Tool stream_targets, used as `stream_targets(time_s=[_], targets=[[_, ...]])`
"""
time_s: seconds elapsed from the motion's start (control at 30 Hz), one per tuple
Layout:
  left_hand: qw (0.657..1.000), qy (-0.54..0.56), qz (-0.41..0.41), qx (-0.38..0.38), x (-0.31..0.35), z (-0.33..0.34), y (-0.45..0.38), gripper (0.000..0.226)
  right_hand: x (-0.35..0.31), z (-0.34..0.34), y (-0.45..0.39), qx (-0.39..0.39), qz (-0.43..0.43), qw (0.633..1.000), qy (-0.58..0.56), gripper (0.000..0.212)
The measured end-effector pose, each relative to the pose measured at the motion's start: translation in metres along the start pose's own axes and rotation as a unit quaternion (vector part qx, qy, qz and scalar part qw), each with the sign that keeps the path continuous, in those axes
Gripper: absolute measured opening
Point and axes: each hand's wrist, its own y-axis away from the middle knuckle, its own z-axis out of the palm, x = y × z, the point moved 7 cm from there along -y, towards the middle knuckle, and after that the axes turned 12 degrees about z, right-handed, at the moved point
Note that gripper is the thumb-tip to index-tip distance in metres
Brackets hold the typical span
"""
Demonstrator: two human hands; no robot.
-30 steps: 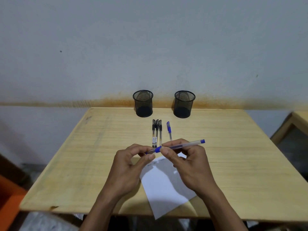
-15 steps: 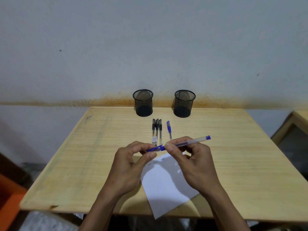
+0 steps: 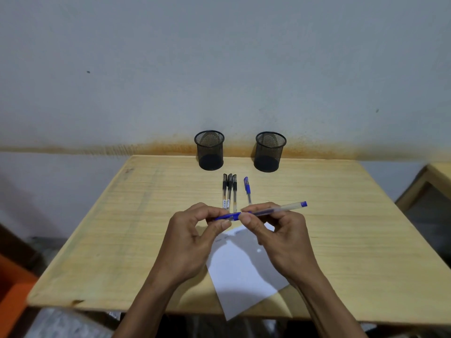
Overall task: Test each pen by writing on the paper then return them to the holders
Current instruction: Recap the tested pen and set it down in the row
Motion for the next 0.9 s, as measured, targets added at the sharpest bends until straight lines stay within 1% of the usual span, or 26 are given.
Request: stream_targets(time_s=[0.03, 0.07, 0.1, 0.13, 0.17, 0.2, 0.23, 0.27, 0.3, 0.37, 0.43, 0.5, 0.57, 0.63, 0.7, 0.77, 0.8, 0.83, 0.9], targets=[[1.0, -0.01, -0.002, 0.0, 0.0, -0.001, -0.001, 0.011, 0.006, -0.005, -0.001, 0.029, 0.022, 0.999, -0.02, 0.031], [1.0, -0.019, -0.005, 0.001, -0.001, -0.003, -0.002, 0.011, 0.01, -0.013, -0.001, 0.076, 0.041, 0.996, -0.025, 0.049], [1.0, -0.029, -0.007, 0.004, -0.002, -0.006, -0.003, 0.011, 0.01, -0.022, 0.001, 0.131, 0.037, 0.991, -0.007, 0.063], [0.999, -0.039, -0.01, 0.005, -0.003, -0.009, -0.004, 0.011, 0.003, -0.032, 0.004, 0.181, -0.004, 0.983, 0.039, 0.069], [0.999, -0.05, -0.012, 0.003, -0.004, -0.011, -0.005, 0.011, -0.008, -0.037, 0.008, 0.217, -0.078, 0.967, 0.109, 0.065], [0.998, -0.059, -0.014, -0.002, -0.005, -0.013, -0.005, 0.01, -0.021, -0.036, 0.012, 0.231, -0.164, 0.941, 0.187, 0.055], [0.998, -0.067, -0.014, -0.008, -0.006, -0.013, -0.006, 0.01, -0.03, -0.029, 0.016, 0.225, -0.234, 0.909, 0.261, 0.043], [0.997, -0.072, -0.013, -0.014, -0.006, -0.012, -0.007, 0.009, -0.033, -0.022, 0.016, 0.21, -0.275, 0.881, 0.323, 0.033], [0.997, -0.075, -0.011, -0.019, -0.005, -0.01, -0.008, 0.009, -0.034, -0.015, 0.014, 0.193, -0.294, 0.859, 0.373, 0.028], [0.997, -0.079, -0.006, -0.025, -0.001, -0.007, -0.009, 0.009, -0.031, -0.004, 0.009, 0.169, -0.307, 0.825, 0.443, 0.027], [0.996, -0.081, -0.003, -0.03, 0.001, -0.005, -0.011, 0.01, -0.031, -0.001, 0.006, 0.172, -0.32, 0.799, 0.48, 0.026], [0.996, -0.087, 0.0, -0.037, 0.002, -0.003, -0.012, 0.01, -0.031, -0.002, 0.005, 0.181, -0.336, 0.783, 0.491, 0.022], [0.995, -0.092, -0.002, -0.042, 0.001, -0.002, -0.015, 0.01, -0.028, -0.002, 0.002, 0.167, -0.341, 0.783, 0.493, 0.021], [0.995, -0.094, -0.007, -0.038, -0.002, 0.0, -0.018, 0.014, -0.021, -0.004, -0.006, 0.153, -0.319, 0.796, 0.491, 0.022], [0.995, -0.095, -0.022, -0.02, -0.008, 0.0, -0.019, 0.03, -0.011, -0.014, -0.023, 0.162, -0.254, 0.832, 0.465, 0.018], [0.995, -0.091, -0.042, 0.0, -0.017, -0.001, -0.021, 0.045, 0.002, -0.031, -0.046, 0.189, -0.151, 0.872, 0.425, 0.014], [0.995, -0.089, -0.048, 0.005, -0.021, -0.001, -0.021, 0.047, 0.011, -0.039, -0.059, 0.198, -0.087, 0.884, 0.414, 0.014], [0.995, -0.09, -0.053, 0.006, -0.025, 0.0, -0.021, 0.048, 0.019, -0.044, -0.071, 0.205, -0.027, 0.89, 0.406, 0.017], [0.994, -0.093, -0.062, 0.001, -0.03, 0.001, -0.021, 0.047, 0.034, -0.047, -0.09, 0.212, 0.062, 0.893, 0.393, 0.021]])
